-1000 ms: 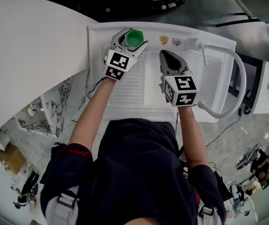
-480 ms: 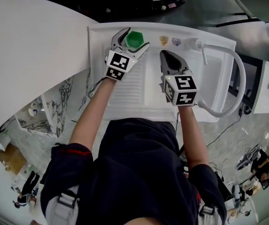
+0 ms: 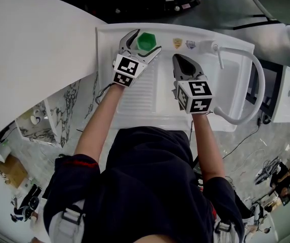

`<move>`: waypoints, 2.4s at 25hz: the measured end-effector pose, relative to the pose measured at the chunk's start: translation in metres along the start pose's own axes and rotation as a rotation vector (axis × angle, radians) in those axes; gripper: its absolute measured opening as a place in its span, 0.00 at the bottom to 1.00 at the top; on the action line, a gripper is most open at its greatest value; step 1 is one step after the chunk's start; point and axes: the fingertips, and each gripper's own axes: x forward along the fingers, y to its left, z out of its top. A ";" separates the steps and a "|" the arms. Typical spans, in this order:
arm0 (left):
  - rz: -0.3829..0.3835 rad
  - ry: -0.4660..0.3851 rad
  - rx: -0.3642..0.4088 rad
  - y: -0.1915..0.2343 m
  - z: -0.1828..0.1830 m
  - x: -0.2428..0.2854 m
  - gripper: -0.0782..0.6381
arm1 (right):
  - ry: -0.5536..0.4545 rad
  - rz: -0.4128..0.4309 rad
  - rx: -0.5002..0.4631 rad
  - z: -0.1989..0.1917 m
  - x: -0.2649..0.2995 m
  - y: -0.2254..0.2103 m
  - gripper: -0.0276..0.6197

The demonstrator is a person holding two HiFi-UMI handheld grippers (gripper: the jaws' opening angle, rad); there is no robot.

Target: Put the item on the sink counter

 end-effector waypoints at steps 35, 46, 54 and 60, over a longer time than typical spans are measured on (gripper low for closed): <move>-0.058 -0.052 -0.004 -0.048 0.033 -0.109 0.39 | -0.093 -0.037 -0.065 0.013 -0.050 0.046 0.09; -0.144 -0.139 0.056 -0.085 0.057 -0.166 0.17 | -0.176 -0.073 -0.095 0.019 -0.083 0.084 0.09; -0.179 -0.203 0.029 -0.097 0.064 -0.208 0.13 | -0.231 -0.113 -0.122 0.017 -0.106 0.112 0.09; -0.234 -0.222 0.072 -0.111 0.061 -0.236 0.13 | -0.268 -0.112 -0.141 0.015 -0.119 0.139 0.09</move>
